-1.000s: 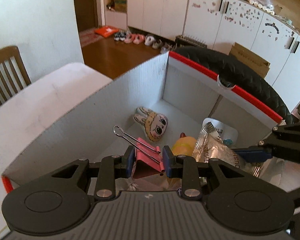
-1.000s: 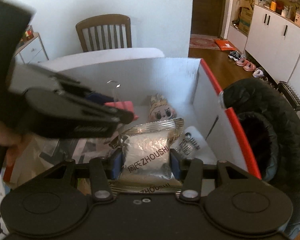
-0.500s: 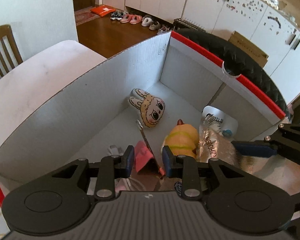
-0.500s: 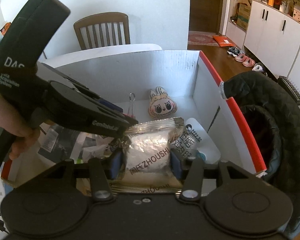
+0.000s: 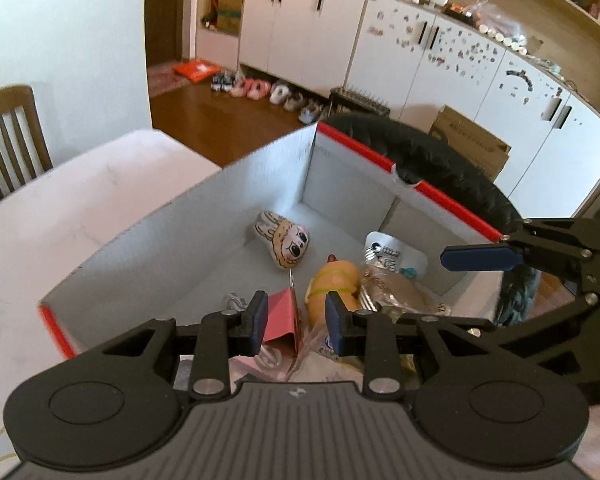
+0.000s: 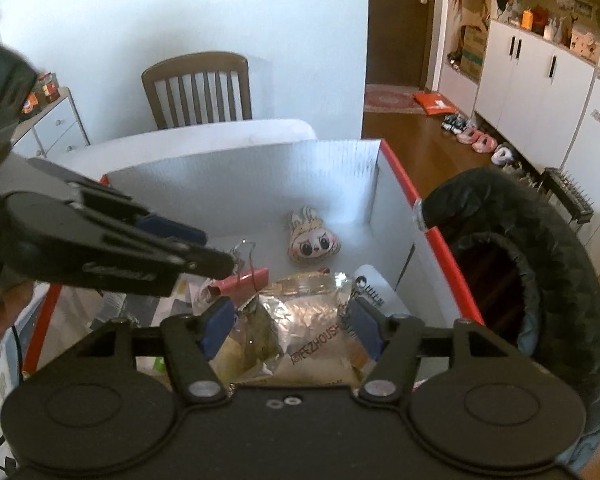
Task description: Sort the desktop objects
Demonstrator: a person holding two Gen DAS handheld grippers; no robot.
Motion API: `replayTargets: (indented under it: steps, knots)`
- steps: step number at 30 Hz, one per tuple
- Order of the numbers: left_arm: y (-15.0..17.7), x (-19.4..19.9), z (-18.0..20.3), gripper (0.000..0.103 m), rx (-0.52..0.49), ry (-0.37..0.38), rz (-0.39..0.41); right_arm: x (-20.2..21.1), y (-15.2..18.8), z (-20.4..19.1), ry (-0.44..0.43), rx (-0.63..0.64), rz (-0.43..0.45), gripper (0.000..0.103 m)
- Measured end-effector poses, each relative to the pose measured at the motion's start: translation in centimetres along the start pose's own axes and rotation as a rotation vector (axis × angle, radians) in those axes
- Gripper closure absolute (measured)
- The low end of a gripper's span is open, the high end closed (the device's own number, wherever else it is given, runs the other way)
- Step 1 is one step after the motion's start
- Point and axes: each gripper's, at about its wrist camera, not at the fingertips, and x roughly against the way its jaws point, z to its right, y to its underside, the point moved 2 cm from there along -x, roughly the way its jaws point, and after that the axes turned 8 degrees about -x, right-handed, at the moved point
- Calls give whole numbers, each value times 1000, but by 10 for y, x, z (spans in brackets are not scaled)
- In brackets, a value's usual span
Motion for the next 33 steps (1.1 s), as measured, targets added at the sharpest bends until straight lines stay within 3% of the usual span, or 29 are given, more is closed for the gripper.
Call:
replayTargets:
  steps: [6, 12, 13, 14, 16, 26, 33]
  knots:
    - [7, 35, 2, 74, 31, 10, 69, 23, 4, -9, -12, 14, 33, 39]
    - [18, 67, 8, 73, 11, -40, 102, 45, 9, -20, -29, -4, 54, 39]
    - [20, 72, 9, 66, 6, -49, 107, 48, 10, -22, -30, -9, 59, 39]
    - [22, 77, 10, 44, 4, -57, 112, 52, 11, -24, -34, -14, 63, 38]
    - [27, 87, 12, 29, 6, -58, 131, 59, 13, -28, -39, -19, 69, 33]
    - [55, 128, 12, 29, 28, -54, 145, 87, 30, -61, -34, 3, 122, 26]
    - [75, 145, 11, 25, 28, -90, 141, 99, 43, -82, -35, -4, 134, 20]
